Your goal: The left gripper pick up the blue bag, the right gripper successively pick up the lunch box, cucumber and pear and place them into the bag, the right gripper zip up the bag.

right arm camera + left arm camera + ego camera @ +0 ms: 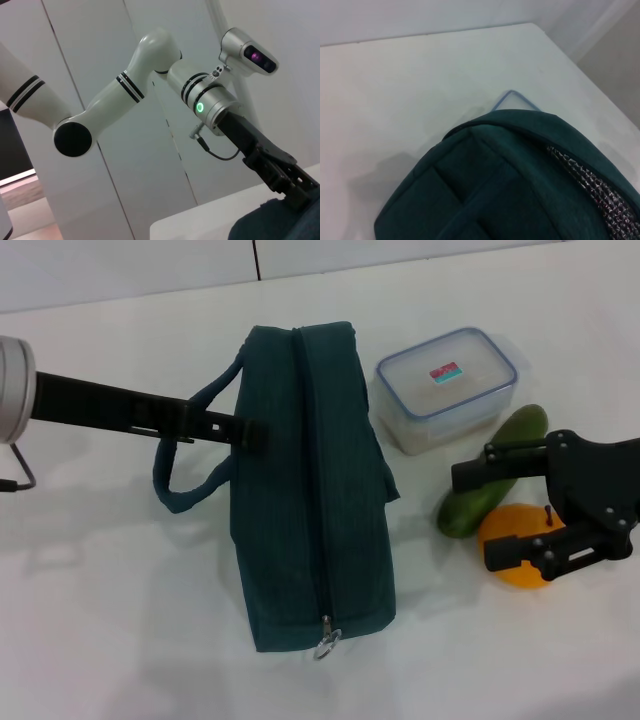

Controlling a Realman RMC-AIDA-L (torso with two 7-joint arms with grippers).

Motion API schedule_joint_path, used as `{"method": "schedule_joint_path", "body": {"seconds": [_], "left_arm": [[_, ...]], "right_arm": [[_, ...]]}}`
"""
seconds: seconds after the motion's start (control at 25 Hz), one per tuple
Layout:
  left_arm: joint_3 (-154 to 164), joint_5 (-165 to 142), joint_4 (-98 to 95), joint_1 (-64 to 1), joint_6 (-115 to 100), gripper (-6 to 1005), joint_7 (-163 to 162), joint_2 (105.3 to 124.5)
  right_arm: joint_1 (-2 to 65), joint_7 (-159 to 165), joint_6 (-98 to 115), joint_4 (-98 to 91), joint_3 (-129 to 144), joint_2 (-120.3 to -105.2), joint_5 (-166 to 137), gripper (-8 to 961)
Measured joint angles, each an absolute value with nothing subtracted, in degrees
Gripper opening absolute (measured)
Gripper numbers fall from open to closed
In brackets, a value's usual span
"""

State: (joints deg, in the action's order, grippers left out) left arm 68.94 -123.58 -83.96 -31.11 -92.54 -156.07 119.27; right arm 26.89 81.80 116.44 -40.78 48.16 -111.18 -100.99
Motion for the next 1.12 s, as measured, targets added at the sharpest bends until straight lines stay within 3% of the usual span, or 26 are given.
{"method": "schedule_joint_path", "body": {"seconds": [0.48, 0.88, 1.12], "left_arm": [[68.8, -123.7, -83.5, -31.6, -92.5, 797, -155.7, 118.96], [68.5, -123.3, -82.3, -32.2, -92.6, 329, -155.6, 119.08], [66.7, -121.2, -79.3, -32.3, -92.5, 175, -155.1, 118.83]], "right_arm": [[26.4, 81.8, 116.5, -40.7, 48.2, -111.42, -101.0, 829], [26.3, 81.6, 116.7, -40.7, 48.0, -111.45, -101.0, 829], [26.3, 81.4, 116.5, -40.0, 48.0, -111.53, -101.0, 829]]}}
